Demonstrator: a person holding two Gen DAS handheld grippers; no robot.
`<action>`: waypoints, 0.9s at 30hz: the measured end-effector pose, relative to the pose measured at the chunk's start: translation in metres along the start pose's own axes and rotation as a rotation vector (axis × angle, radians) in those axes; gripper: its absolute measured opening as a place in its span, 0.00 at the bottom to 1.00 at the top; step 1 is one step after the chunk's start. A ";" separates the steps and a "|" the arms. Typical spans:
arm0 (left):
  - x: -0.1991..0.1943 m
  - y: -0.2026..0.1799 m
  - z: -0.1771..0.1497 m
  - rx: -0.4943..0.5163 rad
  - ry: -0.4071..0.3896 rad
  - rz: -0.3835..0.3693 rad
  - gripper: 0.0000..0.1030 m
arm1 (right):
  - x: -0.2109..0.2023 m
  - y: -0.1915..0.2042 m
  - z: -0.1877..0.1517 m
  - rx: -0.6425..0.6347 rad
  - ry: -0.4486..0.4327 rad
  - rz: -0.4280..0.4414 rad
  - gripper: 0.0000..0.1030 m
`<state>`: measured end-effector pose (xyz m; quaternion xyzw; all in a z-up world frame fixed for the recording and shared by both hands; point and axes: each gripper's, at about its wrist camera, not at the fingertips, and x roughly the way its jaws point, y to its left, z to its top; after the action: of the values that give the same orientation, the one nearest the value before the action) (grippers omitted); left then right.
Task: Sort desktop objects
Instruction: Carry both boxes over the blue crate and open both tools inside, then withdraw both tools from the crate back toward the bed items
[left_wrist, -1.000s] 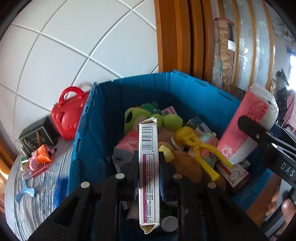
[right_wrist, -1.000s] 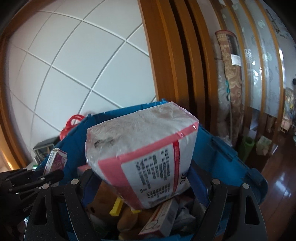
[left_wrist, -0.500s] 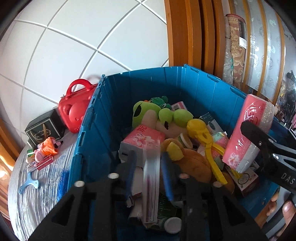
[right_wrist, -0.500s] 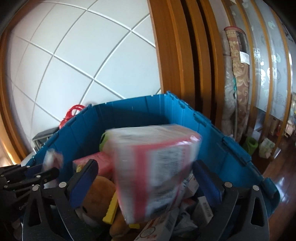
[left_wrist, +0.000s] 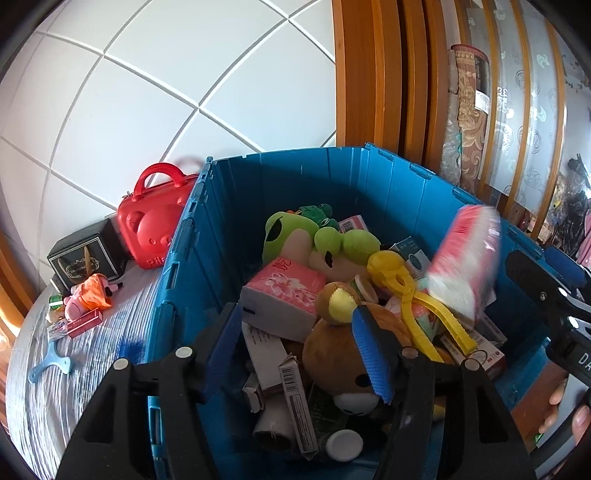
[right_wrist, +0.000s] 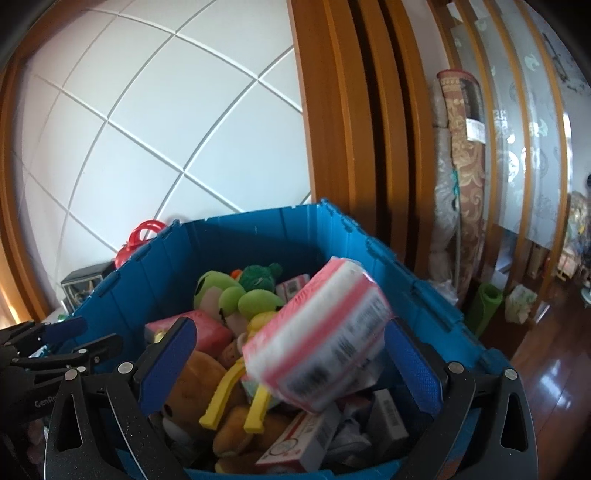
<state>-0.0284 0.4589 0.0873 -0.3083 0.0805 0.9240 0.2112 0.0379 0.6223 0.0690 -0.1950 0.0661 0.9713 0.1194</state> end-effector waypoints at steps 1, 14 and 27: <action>-0.001 0.000 0.000 -0.002 -0.002 -0.002 0.60 | -0.001 0.000 0.000 -0.004 -0.002 -0.001 1.00; -0.034 0.027 -0.007 -0.011 -0.078 -0.008 0.60 | -0.032 0.036 0.010 -0.043 -0.078 0.012 1.00; -0.061 0.078 -0.024 -0.070 -0.128 -0.038 0.60 | -0.037 0.073 0.004 -0.062 -0.065 0.011 1.00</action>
<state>-0.0060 0.3611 0.1069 -0.2573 0.0285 0.9400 0.2222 0.0506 0.5447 0.0933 -0.1667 0.0332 0.9793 0.1102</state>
